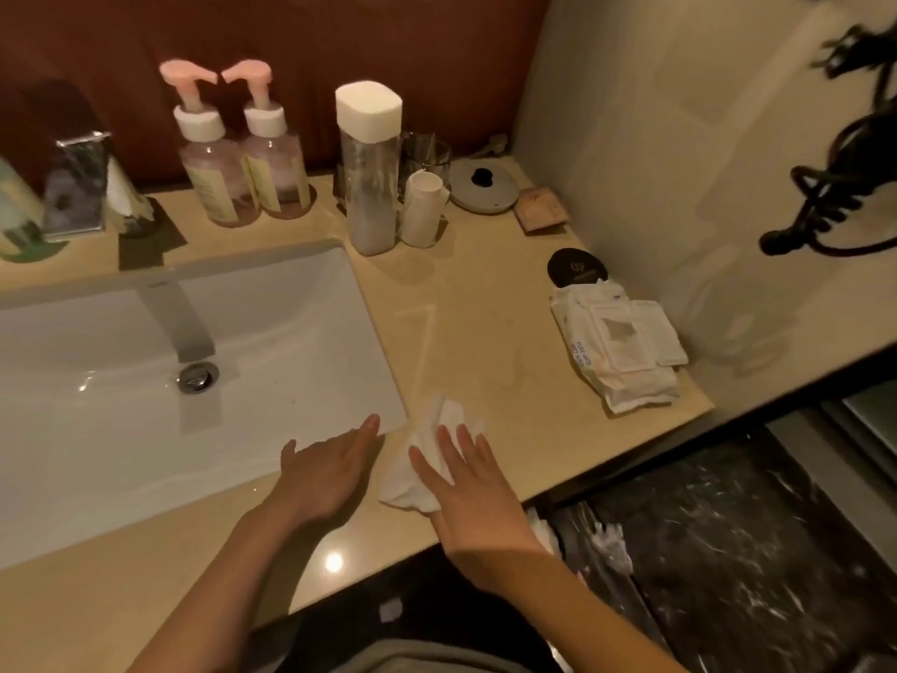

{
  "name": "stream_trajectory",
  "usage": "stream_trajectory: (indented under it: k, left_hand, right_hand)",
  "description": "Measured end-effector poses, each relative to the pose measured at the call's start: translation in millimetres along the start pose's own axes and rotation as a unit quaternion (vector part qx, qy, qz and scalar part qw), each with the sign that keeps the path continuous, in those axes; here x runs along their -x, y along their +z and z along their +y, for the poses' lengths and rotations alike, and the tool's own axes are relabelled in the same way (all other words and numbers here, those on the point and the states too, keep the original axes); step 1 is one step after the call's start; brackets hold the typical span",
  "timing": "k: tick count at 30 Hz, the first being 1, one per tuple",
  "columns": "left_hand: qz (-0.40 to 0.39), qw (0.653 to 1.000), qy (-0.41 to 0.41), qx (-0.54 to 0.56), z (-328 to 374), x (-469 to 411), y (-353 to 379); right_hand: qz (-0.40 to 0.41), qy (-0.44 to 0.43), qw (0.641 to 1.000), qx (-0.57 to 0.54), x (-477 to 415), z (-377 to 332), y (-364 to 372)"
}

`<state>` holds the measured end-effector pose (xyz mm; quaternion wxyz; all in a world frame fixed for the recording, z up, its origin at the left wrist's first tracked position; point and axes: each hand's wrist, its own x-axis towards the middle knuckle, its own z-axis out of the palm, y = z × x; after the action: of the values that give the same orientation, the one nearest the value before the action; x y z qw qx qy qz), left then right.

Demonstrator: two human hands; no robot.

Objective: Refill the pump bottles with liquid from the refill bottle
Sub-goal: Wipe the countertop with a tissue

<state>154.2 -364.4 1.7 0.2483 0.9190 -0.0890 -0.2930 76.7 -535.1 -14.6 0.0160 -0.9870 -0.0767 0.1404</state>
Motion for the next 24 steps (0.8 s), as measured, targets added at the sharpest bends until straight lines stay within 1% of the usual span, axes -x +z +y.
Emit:
stream_trajectory:
  k: [1,3,5,7,9,12,14,18,19,21,22,24]
  left_hand:
    - [0.0,1.0,0.001,-0.004,1,1,1]
    - [0.011,1.0,-0.002,-0.024,0,1,0]
    - [0.029,0.998,-0.014,-0.05,1,0,2]
    - [0.061,0.996,-0.029,-0.06,5,0,6]
    - [0.086,0.994,-0.041,-0.045,9,2,9]
    - [0.104,0.992,-0.066,0.01,12,4,10]
    - [0.121,0.99,-0.072,0.022,12,7,12]
    - [0.155,0.985,-0.076,-0.002,7,18,23]
    - [0.178,0.98,-0.087,-0.013,3,26,27]
    - [0.267,0.959,-0.092,-0.027,-3,44,37]
    - [0.321,0.941,-0.108,-0.022,-7,55,43]
    - [0.407,0.896,-0.173,0.023,-18,82,62]
  right_hand:
    - [-0.009,-0.011,1.0,0.005,11,10,6]
    - [-0.002,-0.028,1.0,0.006,27,35,10]
    - [0.002,-0.008,1.0,0.021,42,66,6]
    - [0.016,0.008,1.0,0.012,54,100,1]
    - [0.017,0.043,0.999,-0.022,60,126,-8]
    - [0.045,0.027,0.998,-0.033,46,139,-12]
    - [0.064,-0.016,0.997,-0.041,24,130,-14]
    - [0.025,-0.095,0.995,-0.022,-10,88,-22]
    - [0.016,-0.129,0.991,-0.011,-16,73,-24]
    - [0.01,-0.187,0.982,-0.002,-19,46,-24]
    - [0.008,-0.222,0.975,-0.001,-19,33,-22]
    - [-0.009,-0.294,0.956,0.006,-11,11,-16]
